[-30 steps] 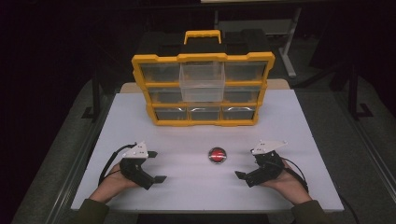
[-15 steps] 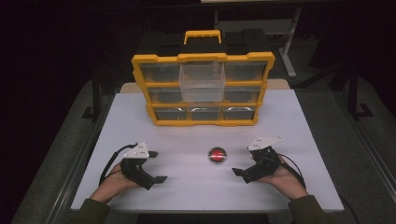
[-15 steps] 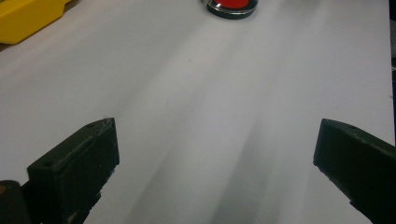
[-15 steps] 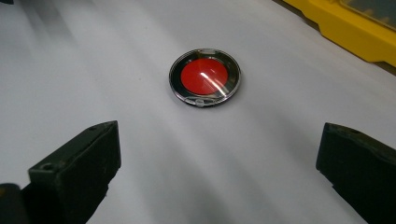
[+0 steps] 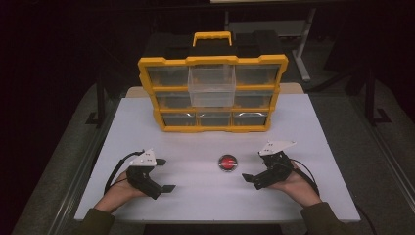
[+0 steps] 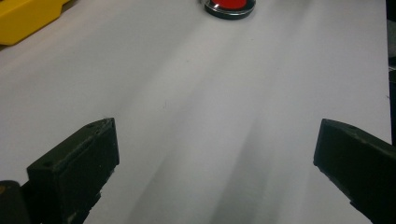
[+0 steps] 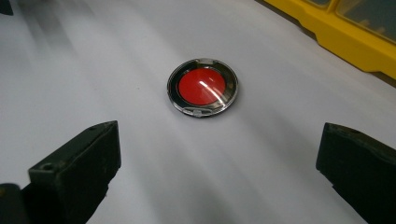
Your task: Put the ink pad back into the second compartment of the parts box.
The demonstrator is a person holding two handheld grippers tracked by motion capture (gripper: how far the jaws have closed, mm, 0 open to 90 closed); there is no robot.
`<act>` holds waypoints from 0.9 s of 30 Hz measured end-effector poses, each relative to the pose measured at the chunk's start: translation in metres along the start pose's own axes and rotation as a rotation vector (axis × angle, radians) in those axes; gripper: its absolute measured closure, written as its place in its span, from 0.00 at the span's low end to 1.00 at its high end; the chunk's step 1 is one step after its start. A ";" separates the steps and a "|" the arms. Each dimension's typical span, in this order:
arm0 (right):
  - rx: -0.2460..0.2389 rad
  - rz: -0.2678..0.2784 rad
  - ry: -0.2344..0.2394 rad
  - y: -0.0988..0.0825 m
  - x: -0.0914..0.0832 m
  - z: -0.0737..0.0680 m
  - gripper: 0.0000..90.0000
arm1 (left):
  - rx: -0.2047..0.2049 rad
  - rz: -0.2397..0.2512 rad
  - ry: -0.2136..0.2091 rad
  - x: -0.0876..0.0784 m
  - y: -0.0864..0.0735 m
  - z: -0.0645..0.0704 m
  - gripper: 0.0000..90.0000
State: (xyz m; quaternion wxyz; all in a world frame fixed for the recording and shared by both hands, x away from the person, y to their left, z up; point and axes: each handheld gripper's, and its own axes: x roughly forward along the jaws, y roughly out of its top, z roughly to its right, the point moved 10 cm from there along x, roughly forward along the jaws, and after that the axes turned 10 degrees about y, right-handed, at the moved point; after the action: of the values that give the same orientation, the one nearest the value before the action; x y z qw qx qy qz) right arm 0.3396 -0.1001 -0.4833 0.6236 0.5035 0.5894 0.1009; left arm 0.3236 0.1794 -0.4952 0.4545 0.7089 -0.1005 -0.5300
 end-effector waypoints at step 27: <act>-0.001 -0.002 0.013 0.015 0.008 0.004 0.00 | 0.012 0.008 -0.003 0.001 0.001 0.001 0.00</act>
State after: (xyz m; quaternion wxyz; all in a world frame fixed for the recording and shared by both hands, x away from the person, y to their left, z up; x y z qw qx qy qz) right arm 0.3523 -0.0898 -0.4779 0.6200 0.5019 0.5941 0.1037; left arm 0.3229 0.1779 -0.4950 0.4523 0.7104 -0.1072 -0.5284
